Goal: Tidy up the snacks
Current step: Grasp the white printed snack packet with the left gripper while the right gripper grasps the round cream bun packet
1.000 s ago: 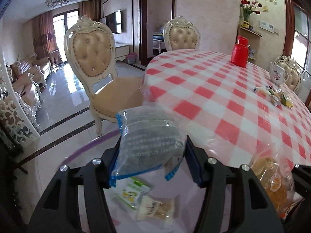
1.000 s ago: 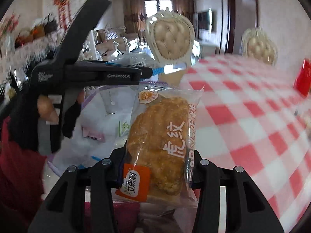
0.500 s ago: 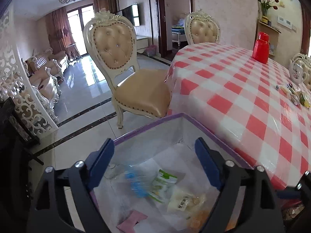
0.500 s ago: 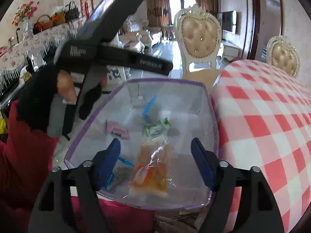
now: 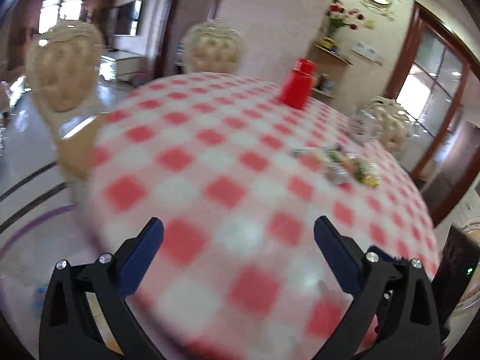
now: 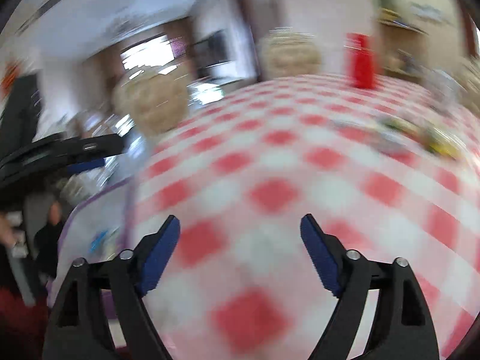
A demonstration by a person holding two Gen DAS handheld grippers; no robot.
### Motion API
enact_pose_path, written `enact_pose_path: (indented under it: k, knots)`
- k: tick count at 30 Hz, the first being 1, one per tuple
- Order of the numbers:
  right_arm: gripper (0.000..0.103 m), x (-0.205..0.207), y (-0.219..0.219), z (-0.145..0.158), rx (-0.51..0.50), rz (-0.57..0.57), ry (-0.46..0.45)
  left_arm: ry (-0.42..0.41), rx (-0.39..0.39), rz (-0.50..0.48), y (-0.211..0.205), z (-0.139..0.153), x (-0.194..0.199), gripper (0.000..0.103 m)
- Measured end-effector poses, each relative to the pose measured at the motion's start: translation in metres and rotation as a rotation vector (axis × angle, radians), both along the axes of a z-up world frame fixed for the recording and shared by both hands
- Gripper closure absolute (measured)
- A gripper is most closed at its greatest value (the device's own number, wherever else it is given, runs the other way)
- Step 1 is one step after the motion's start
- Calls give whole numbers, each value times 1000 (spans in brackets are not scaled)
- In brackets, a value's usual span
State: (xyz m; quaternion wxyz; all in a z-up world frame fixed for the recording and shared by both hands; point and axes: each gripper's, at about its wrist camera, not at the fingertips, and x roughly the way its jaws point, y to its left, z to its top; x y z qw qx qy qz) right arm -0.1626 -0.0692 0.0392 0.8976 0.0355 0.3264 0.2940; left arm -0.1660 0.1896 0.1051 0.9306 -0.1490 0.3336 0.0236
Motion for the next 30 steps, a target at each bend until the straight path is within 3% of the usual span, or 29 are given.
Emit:
enact_pose_path:
  k: [4, 6, 11, 15, 17, 21, 27, 30]
  knots:
    - [16, 46, -82, -11, 31, -189, 78, 65, -39, -13, -51, -20, 80, 2]
    - [16, 67, -115, -14, 28, -257, 112, 103, -21, -21, -82, -36, 124, 2]
    - [16, 117, -169, -19, 13, -390, 145, 149, -44, -84, -145, -68, 191, 2]
    - [16, 161, -200, -30, 29, -440, 187, 126, 19, -133, -191, -79, 226, 2]
    - [16, 180, -208, -33, 13, -461, 192, 122, 65, -125, -206, -80, 242, 2]
    - [16, 217, -215, -40, 44, -455, 236, 137, 78, -74, -218, -86, 271, 2]
    - [16, 239, -170, -20, -33, -305, 76, 235, 115, -109, -227, -104, 305, 2]
    - [16, 251, -162, -12, -36, -292, 35, 231, 130, -133, -226, -106, 306, 2]
